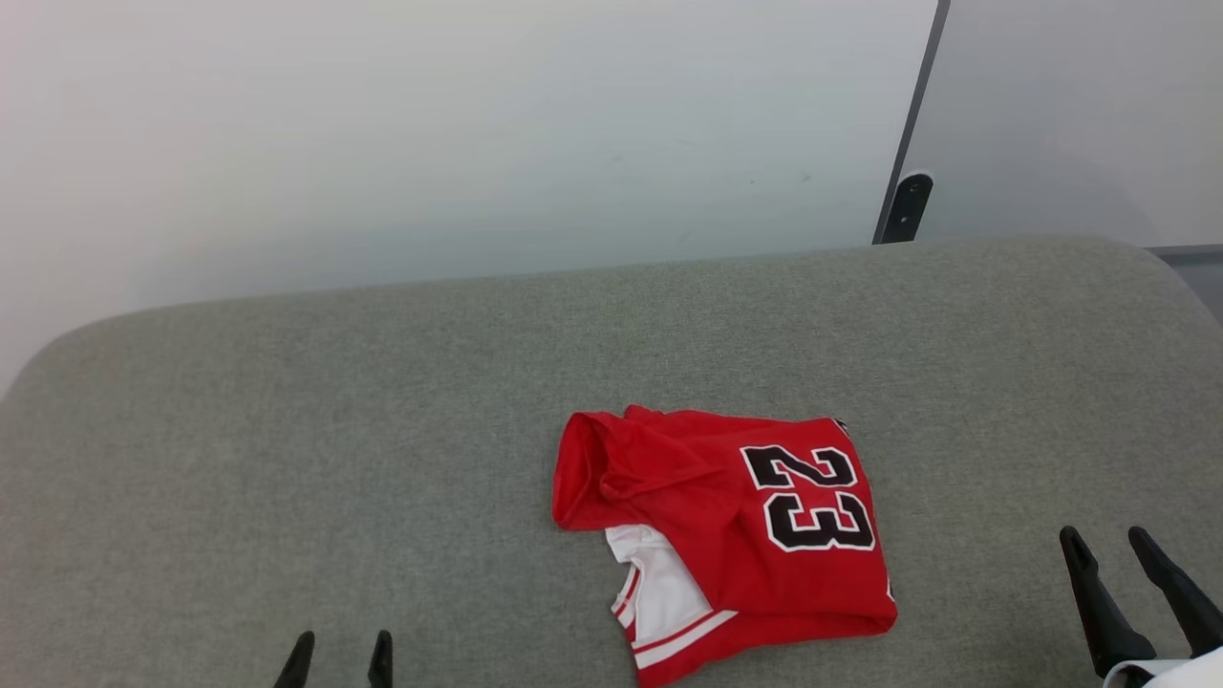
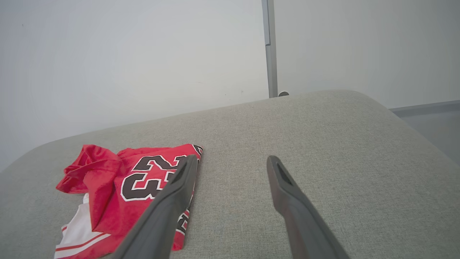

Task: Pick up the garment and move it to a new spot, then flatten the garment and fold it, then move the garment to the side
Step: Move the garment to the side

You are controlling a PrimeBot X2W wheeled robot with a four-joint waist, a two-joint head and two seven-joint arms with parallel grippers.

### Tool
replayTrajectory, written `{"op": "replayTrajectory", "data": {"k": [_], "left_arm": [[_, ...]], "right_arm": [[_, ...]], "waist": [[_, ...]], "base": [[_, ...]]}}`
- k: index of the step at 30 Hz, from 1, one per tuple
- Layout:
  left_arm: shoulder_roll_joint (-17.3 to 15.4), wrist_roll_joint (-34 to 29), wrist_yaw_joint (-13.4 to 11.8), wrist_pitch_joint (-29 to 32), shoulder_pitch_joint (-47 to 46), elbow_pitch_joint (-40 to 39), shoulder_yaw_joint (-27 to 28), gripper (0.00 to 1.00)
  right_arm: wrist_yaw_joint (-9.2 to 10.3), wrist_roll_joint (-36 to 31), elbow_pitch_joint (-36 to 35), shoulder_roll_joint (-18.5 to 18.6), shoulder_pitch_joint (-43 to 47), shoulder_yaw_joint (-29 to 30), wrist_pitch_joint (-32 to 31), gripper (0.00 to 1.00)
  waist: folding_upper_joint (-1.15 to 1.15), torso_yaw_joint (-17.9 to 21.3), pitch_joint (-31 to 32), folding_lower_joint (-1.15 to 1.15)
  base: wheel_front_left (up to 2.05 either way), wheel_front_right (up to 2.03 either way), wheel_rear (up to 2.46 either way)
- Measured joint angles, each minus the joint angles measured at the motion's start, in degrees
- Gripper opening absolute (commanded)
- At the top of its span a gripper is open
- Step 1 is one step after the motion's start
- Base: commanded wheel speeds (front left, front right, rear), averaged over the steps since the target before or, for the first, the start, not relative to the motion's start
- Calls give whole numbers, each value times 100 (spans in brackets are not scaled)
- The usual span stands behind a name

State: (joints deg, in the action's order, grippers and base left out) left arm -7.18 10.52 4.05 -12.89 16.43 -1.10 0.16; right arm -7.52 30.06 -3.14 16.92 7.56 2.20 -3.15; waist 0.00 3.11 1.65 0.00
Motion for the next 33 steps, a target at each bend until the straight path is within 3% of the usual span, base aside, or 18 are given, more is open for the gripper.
{"op": "replayTrajectory", "data": {"k": [15,19,24,33], "left_arm": [[9,24,-62,9,-4,-67,-118,100],[47,58,-69,8,-137,-55,-188,100],[97,64,-70,-27,-465,103,-301,100],[189,111,-44,-175,-971,449,-401,100]], "right_arm": [[0,-24,-44,4,-96,-170,-298,100],[-1,12,275,134,-700,-647,-1025,100],[-1,147,1069,587,-1741,-1591,-2614,100],[0,381,2108,664,-3043,-1927,-3991,100]], "waist": [[0,-90,-50,0],[0,-161,-132,0],[0,-328,-405,0],[0,-727,-890,0]], "base": [[0,0,0],[0,0,0],[0,0,0],[0,0,0]]}}
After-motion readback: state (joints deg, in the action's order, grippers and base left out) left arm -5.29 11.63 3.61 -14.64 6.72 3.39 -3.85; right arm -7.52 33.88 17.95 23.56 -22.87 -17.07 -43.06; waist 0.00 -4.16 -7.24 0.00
